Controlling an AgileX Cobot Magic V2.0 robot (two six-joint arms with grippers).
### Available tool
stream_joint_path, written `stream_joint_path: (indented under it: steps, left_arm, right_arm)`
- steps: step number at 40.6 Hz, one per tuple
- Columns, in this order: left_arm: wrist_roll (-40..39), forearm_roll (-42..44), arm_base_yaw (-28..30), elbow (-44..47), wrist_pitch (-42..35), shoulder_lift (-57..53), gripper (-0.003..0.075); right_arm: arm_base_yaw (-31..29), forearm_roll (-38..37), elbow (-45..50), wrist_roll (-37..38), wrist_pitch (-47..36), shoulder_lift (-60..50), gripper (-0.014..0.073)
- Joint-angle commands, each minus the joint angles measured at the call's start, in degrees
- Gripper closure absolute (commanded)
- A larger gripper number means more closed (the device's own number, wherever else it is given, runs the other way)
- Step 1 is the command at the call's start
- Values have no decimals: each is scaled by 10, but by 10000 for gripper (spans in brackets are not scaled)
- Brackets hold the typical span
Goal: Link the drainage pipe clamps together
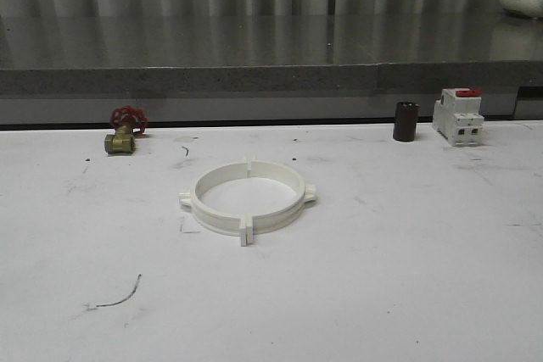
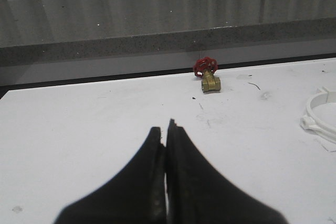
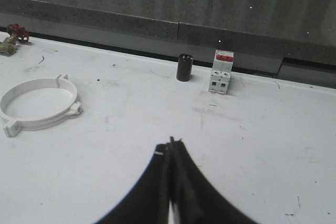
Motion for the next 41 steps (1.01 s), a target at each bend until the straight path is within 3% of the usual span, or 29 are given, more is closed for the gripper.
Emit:
stream_joint_path:
  steps: [1,13,41]
  left_arm:
    - [1,-6,1,0,-50,-11,741]
    - [1,-6,1,0,-50,-11,741]
    - [1,-6,1,0,-50,-11,741]
  right_arm:
    - [-26,40,26,-23,-77,-21,708]
    - [-109,148,118,-88,-98,-102,708]
    - [-112,150,116,-88,-94,-103,708]
